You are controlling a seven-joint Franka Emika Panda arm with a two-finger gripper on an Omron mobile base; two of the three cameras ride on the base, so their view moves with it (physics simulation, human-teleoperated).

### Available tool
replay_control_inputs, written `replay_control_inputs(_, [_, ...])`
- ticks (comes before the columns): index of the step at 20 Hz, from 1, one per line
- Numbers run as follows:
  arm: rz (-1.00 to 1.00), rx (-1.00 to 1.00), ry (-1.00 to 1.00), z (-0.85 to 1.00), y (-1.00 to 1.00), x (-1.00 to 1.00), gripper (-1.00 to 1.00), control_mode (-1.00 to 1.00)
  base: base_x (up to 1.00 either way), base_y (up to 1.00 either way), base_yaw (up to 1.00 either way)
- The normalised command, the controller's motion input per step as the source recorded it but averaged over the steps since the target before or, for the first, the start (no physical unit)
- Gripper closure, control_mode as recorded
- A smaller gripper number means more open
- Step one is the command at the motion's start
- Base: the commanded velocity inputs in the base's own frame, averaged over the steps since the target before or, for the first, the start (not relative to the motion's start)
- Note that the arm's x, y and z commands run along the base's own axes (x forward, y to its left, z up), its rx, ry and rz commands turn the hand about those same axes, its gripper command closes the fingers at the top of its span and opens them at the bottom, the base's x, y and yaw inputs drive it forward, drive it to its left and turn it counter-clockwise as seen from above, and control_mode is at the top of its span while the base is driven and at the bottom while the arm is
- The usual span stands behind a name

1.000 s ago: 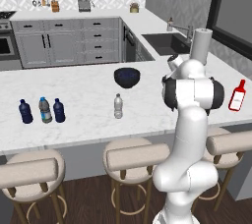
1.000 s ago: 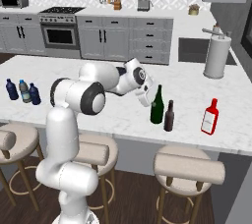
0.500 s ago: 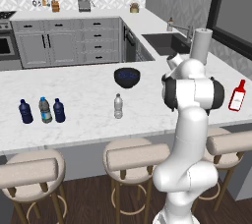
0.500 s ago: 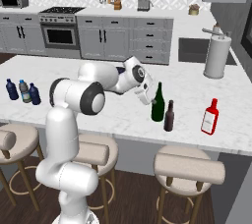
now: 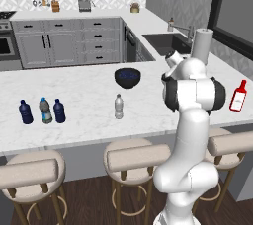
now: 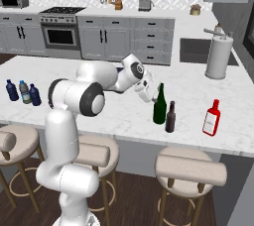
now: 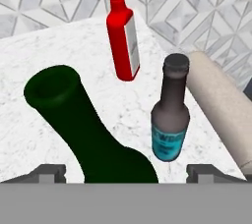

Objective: Move the plastic bottles in the middle to the plastics group, and the glass bottles in the middle to the glass group.

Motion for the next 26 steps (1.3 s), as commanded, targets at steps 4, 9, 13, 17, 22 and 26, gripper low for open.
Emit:
replay_control_inputs(4, [0.00, -0.02, 0.00, 0.53, 0.00, -0.16, -1.00, -1.00, 0.00, 0.00, 0.00])
replay_control_inputs(9, [0.00, -0.04, 0.00, 0.73, 0.03, -0.08, -1.00, -1.00, 0.00, 0.00, 0.00])
replay_control_inputs(13, [0.05, -0.05, -0.02, 0.58, 0.34, -0.40, -1.00, -1.00, 0.00, 0.00, 0.00])
replay_control_inputs(17, [0.20, -0.07, 0.00, 0.65, 0.66, -0.66, -1.00, -1.00, 0.00, 0.00, 0.00])
replay_control_inputs(22, [0.41, -0.14, 0.08, 0.59, 0.98, -0.55, -1.00, -1.00, 0.00, 0.00, 0.00])
replay_control_inputs(26, [0.58, -0.07, 0.20, 0.33, 1.00, -0.46, -1.00, -1.00, 0.00, 0.00, 0.00])
